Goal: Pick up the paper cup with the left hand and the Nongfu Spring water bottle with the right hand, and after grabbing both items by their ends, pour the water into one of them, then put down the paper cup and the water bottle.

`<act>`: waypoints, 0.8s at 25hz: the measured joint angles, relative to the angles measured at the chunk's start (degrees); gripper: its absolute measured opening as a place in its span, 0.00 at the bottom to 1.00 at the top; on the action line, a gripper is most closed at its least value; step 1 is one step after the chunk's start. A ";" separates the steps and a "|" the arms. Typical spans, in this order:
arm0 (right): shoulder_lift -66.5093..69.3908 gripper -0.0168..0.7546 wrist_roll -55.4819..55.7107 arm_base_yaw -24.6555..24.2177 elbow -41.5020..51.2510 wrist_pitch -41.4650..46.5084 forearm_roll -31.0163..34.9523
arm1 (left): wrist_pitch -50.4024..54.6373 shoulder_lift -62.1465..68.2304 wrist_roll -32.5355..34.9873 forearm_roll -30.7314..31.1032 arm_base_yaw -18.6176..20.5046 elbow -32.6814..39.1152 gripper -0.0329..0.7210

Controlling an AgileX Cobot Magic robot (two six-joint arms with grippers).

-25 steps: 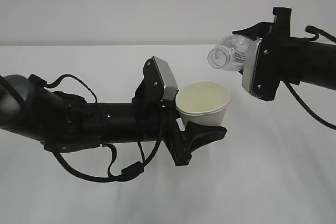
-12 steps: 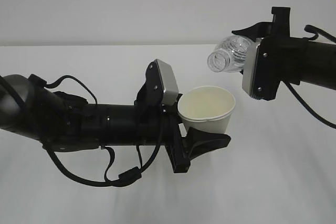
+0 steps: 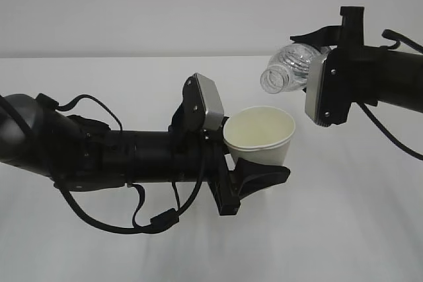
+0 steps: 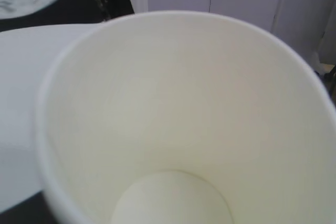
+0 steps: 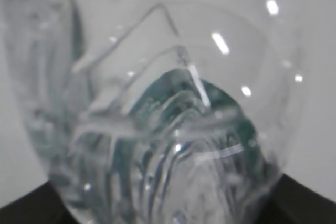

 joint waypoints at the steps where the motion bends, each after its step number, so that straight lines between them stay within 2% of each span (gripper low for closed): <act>1: 0.00 0.63 -0.43 0.00 0.00 -0.15 0.00 | 0.00 0.00 0.00 -0.08 0.00 0.00 0.64; 20: 0.00 0.63 -4.99 0.00 0.00 -1.20 0.00 | 0.00 0.00 -0.09 -0.25 0.00 0.00 0.64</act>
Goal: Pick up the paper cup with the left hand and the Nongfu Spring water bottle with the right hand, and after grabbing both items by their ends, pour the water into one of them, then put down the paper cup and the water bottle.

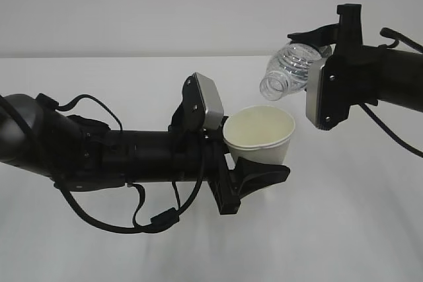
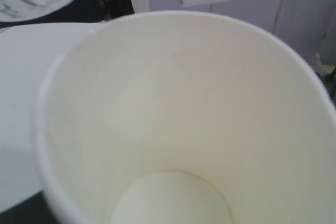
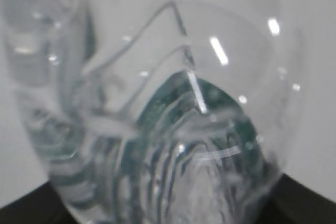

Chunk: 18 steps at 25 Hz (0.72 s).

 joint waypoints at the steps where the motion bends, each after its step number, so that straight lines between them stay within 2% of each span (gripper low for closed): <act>1: 0.00 0.63 -0.35 0.00 0.00 0.00 0.00 | 0.00 0.00 0.00 0.00 0.00 0.00 0.64; 18: 0.00 0.63 -2.92 0.00 0.00 -0.22 0.24 | 0.11 0.00 0.00 0.70 0.00 0.00 0.64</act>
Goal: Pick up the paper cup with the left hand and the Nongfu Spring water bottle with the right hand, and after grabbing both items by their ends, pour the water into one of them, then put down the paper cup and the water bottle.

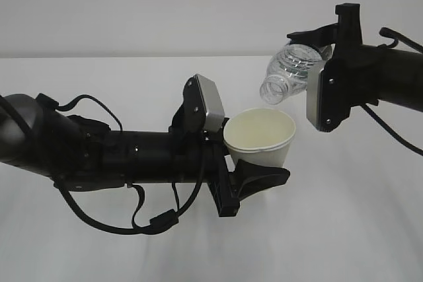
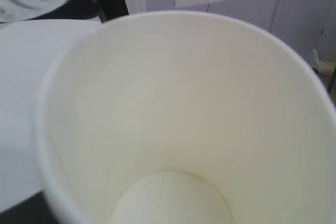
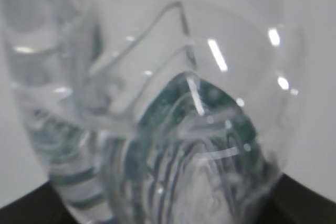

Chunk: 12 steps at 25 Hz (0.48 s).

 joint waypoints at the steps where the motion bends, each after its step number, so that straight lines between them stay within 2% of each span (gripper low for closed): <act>1: 0.00 0.63 -0.15 0.00 0.00 -0.12 0.00 | 0.00 0.00 0.00 0.05 0.00 0.00 0.64; 12: 0.00 0.63 -1.82 0.00 0.00 -0.61 0.10 | 0.08 0.00 0.00 -0.06 0.00 0.00 0.64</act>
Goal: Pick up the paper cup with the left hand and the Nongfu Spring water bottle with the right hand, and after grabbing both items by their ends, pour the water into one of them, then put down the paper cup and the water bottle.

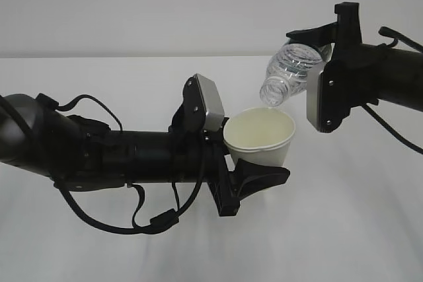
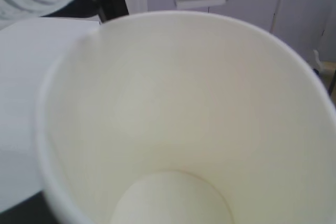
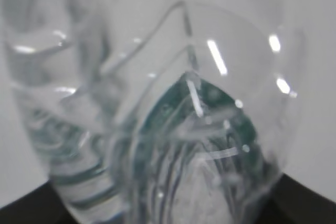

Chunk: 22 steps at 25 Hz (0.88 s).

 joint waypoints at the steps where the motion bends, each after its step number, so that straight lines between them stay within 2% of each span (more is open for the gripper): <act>1: 0.00 0.63 -0.15 0.00 0.00 -0.04 0.00 | 0.00 0.00 0.00 0.00 0.00 0.00 0.64; 22: 0.00 0.63 -1.82 0.00 -1.17 -0.25 0.02 | 0.00 0.00 0.00 -0.80 0.00 0.00 0.64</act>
